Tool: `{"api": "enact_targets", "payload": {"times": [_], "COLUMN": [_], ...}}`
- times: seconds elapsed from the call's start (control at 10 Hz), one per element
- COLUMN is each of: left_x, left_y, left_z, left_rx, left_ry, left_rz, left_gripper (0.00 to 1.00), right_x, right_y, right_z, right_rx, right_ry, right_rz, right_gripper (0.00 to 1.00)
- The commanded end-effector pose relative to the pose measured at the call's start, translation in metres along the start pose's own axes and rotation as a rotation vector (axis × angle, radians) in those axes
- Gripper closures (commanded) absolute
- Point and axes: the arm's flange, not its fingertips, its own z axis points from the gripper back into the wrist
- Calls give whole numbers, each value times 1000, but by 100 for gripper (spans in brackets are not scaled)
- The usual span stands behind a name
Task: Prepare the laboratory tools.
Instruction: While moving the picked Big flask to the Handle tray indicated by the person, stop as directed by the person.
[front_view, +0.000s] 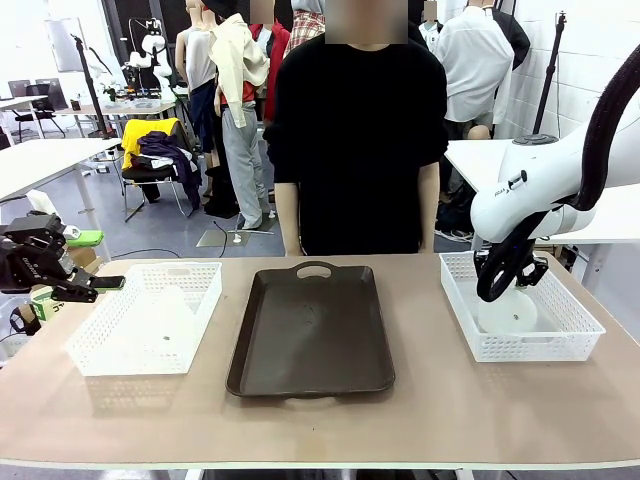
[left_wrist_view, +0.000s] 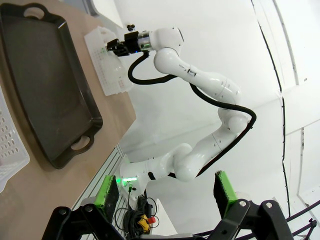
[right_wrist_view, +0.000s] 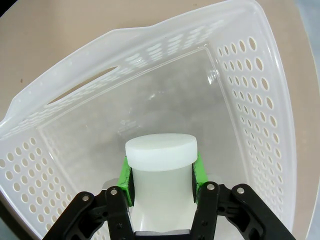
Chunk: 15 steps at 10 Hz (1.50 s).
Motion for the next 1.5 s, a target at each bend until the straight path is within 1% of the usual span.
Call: {"api": "enact_targets", "payload": {"times": [0.0, 0.3, 0.4, 0.5, 0.8, 1.0, 1.2, 1.4], "left_x": [-2, -2, -2, -2, -2, -2, -2, -2], "left_y": [-2, -2, -2, -2, -2, -2, -2, -2], "left_z": [1, 1, 1, 1, 1, 1, 1, 1], "left_rx": [-7, -7, -7, -7, -7, -7, -7, -7], "left_ry": [2, 2, 2, 2, 2, 2, 2, 2], "left_rz": [-4, -4, -4, -4, -4, -4, -4, -4], "left_gripper": [0, 0, 0, 0, 0, 0, 0, 0], "right_x": [0, 0, -6, -12, -16, -15, -22, -38], "right_y": [2, 0, -5, -14, -36, -46, -44, -21], "right_z": [0, 0, 10, 25, 74, 108, 147, 188], "right_rx": [3, 0, -1, -17, 14, 103, 167, 189], "right_ry": [-3, 0, -13, -35, -95, -108, -130, -193], "right_rz": [4, 0, 21, 25, 37, 56, 100, 188], "right_gripper": [100, 100, 100, 100, 100, 100, 100, 100]}}
